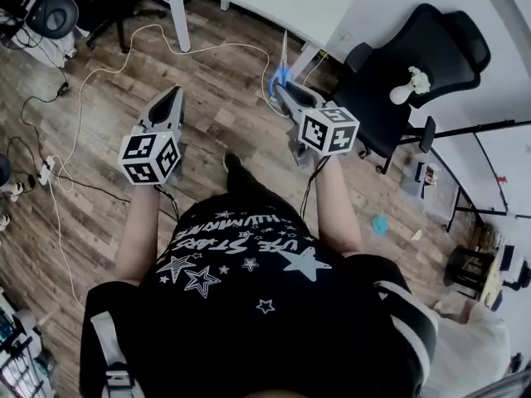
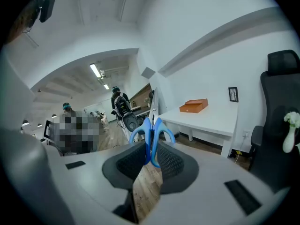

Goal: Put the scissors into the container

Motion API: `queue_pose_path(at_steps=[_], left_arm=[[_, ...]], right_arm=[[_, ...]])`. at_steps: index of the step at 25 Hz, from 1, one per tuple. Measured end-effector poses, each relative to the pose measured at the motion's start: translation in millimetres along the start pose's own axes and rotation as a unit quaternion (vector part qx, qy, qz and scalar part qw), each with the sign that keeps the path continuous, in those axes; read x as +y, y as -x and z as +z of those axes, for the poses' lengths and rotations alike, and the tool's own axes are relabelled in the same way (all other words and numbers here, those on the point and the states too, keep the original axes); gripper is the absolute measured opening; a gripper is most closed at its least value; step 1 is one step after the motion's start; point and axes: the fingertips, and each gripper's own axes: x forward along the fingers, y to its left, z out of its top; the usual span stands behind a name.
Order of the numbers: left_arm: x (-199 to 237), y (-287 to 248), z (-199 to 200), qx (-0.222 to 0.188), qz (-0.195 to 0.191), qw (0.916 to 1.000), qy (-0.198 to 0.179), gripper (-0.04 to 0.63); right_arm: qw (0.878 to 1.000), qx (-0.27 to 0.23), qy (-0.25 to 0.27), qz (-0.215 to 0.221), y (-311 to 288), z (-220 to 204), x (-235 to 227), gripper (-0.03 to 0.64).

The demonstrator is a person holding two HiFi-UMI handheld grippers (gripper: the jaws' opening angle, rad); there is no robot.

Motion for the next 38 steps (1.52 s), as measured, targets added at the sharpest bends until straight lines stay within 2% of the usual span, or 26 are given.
queue_pose_path(at_steps=[12,20,27,32,38], left_arm=[[23,30,-12,0.011,0.009,0.9998,0.014,0.018],[40,12,-17,0.025,0.01,0.9994,0.022,0.018],[61,-45,-3,0.027,0.014,0.9994,0.016,0.018],[85,-106,14,0.027,0.024,0.9993,0.012,0.018],[112,-193,43,0.036,0.036,0.9986,0.013,0.018]], right_arm=[[0.999,0.014,-0.022,-0.023,3,-23,19,0.097],[0.999,0.014,-0.035,-0.034,-24,-18,2,0.097],[0.999,0.015,-0.043,-0.03,-69,4,-37,0.097],[0.999,0.016,-0.038,-0.019,-119,38,-76,0.097],[0.999,0.011,-0.037,-0.006,-186,101,-136,0.097]])
